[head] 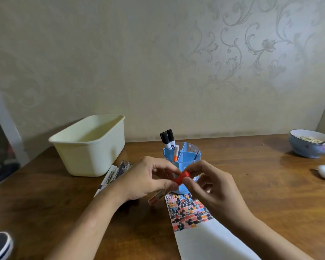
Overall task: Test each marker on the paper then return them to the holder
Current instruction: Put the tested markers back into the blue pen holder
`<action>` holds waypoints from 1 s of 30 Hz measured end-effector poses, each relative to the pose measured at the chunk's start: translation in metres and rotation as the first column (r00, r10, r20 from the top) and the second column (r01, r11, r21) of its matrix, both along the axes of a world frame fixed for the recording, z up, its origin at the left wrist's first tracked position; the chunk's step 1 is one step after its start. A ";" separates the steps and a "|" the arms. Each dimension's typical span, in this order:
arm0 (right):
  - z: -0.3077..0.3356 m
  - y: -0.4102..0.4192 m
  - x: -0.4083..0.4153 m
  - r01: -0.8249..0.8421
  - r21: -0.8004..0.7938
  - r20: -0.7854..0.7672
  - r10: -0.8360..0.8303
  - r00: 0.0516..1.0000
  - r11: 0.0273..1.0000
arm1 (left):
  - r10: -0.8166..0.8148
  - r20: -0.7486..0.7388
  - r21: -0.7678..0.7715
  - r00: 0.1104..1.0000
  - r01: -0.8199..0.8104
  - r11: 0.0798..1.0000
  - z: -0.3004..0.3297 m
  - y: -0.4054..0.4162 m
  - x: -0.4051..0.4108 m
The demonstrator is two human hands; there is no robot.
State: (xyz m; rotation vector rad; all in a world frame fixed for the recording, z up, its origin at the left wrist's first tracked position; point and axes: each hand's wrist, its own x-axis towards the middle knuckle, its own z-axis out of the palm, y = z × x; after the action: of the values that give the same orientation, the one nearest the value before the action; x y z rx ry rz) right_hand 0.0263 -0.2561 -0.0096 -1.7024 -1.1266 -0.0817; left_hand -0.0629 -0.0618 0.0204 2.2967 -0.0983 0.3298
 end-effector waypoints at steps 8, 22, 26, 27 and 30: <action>0.023 -0.009 0.006 0.053 0.300 -0.164 -0.003 0.986 0.953 | 0.292 0.220 -0.016 0.931 -0.296 0.955 -0.006 0.023 0.000; 0.027 -0.013 0.016 0.104 0.448 -0.207 -0.010 0.978 0.888 | 0.315 0.278 -0.130 0.907 -0.289 0.948 -0.009 0.030 0.001; 0.026 -0.013 0.015 0.098 0.432 -0.192 -0.015 0.981 0.897 | 0.361 0.242 -0.102 0.900 -0.347 0.932 -0.016 0.033 0.006; 0.025 -0.012 0.014 0.096 0.429 -0.187 -0.016 0.982 0.898 | 0.351 0.229 -0.058 0.908 -0.348 0.936 -0.017 0.032 0.006; 0.024 -0.011 0.014 0.095 0.421 -0.163 -0.028 0.986 0.902 | 0.300 0.177 0.096 0.938 -0.319 0.943 -0.020 0.026 0.006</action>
State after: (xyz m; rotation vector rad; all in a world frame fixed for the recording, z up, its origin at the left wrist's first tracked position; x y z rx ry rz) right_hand 0.0403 -0.2675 0.0146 -1.3242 -0.8635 -0.2194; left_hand -0.0564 -0.0355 0.0007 2.4054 0.1710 0.6889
